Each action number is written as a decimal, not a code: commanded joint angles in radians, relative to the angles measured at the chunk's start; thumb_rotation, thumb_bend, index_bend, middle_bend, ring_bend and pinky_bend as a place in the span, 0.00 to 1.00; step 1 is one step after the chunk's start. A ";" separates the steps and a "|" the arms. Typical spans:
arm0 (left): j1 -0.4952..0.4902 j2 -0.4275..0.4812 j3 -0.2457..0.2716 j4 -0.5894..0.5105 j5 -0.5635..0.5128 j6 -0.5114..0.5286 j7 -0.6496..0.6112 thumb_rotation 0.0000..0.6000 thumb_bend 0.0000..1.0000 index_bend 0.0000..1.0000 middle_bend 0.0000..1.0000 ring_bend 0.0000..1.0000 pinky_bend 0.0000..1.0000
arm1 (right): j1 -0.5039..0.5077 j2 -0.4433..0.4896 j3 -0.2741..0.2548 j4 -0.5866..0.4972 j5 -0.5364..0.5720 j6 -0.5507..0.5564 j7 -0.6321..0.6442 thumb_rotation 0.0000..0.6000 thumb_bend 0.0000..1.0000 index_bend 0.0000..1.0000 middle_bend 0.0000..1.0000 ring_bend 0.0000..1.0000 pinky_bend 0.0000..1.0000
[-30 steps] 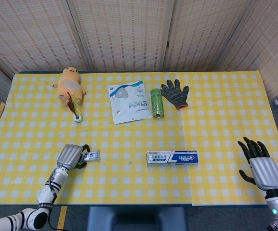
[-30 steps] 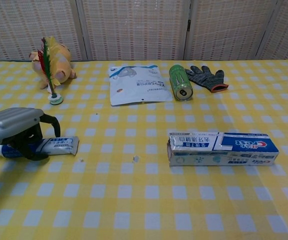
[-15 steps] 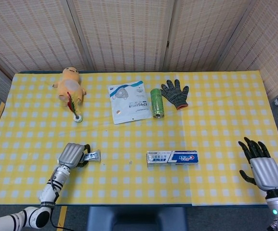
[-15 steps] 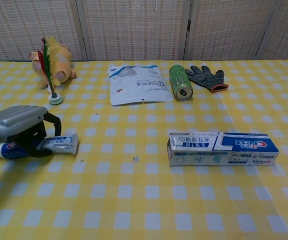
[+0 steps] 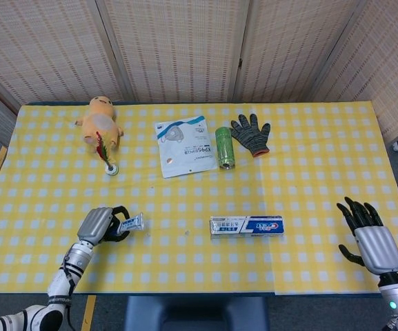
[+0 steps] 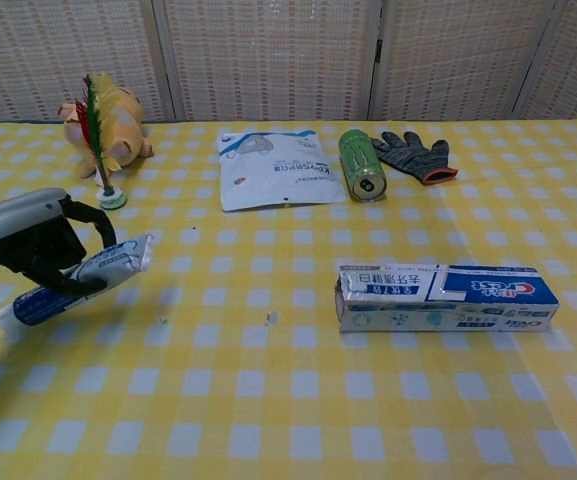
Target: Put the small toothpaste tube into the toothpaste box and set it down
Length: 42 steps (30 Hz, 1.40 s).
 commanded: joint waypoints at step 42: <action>0.215 0.276 0.078 -0.323 0.344 0.341 -0.478 1.00 0.52 0.82 1.00 1.00 1.00 | 0.334 -0.340 0.088 0.066 0.234 -0.434 -0.117 1.00 0.31 0.24 0.19 0.23 0.21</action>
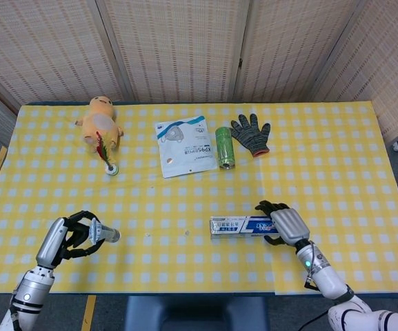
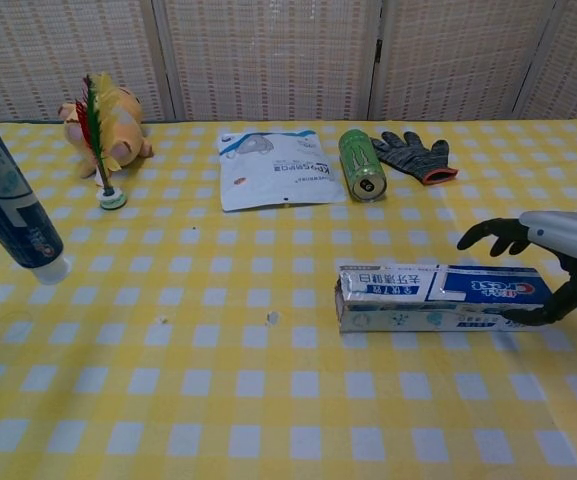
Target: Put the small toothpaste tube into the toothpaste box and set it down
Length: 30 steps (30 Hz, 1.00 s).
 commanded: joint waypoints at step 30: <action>0.007 0.024 -0.018 -0.039 -0.055 0.008 0.017 1.00 0.52 0.82 1.00 1.00 1.00 | -0.041 -0.228 -0.011 0.253 -0.187 0.279 0.340 1.00 0.31 0.47 0.36 0.42 0.46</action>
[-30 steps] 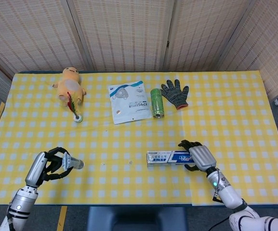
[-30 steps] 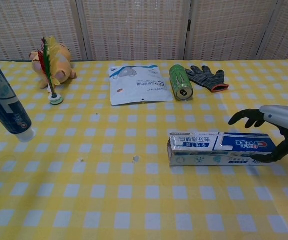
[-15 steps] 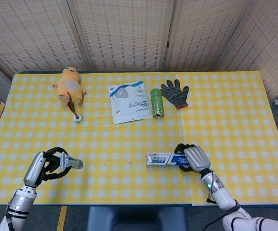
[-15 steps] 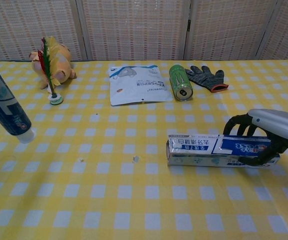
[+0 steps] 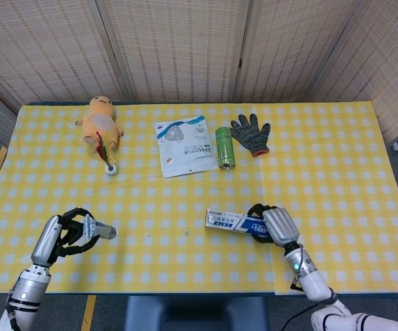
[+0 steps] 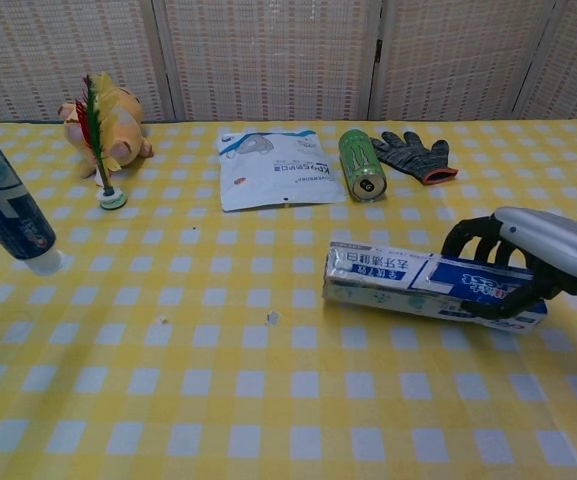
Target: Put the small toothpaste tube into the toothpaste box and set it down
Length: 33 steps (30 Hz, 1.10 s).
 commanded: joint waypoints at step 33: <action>-0.111 0.188 -0.198 -0.409 -0.085 -0.020 0.121 1.00 0.52 0.81 1.00 1.00 1.00 | 0.054 -0.233 0.002 0.259 -0.257 0.281 0.657 1.00 0.31 0.47 0.36 0.42 0.47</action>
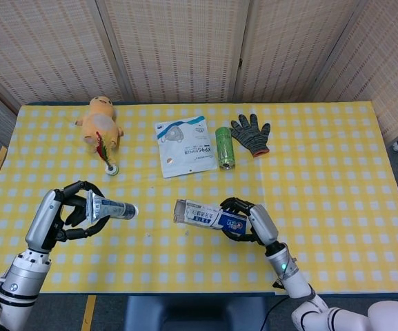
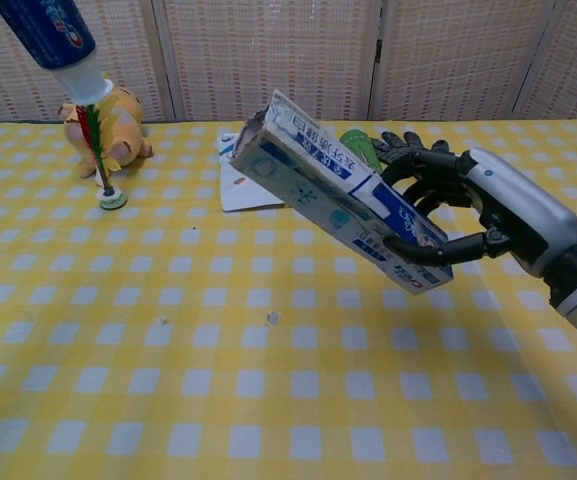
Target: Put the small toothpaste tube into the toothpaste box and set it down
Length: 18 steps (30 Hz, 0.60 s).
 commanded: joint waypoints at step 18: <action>-0.071 -0.063 -0.030 -0.001 -0.059 -0.057 -0.093 1.00 0.52 0.82 1.00 1.00 1.00 | 0.054 -0.120 0.002 0.021 -0.007 -0.008 0.084 1.00 0.31 0.47 0.36 0.43 0.47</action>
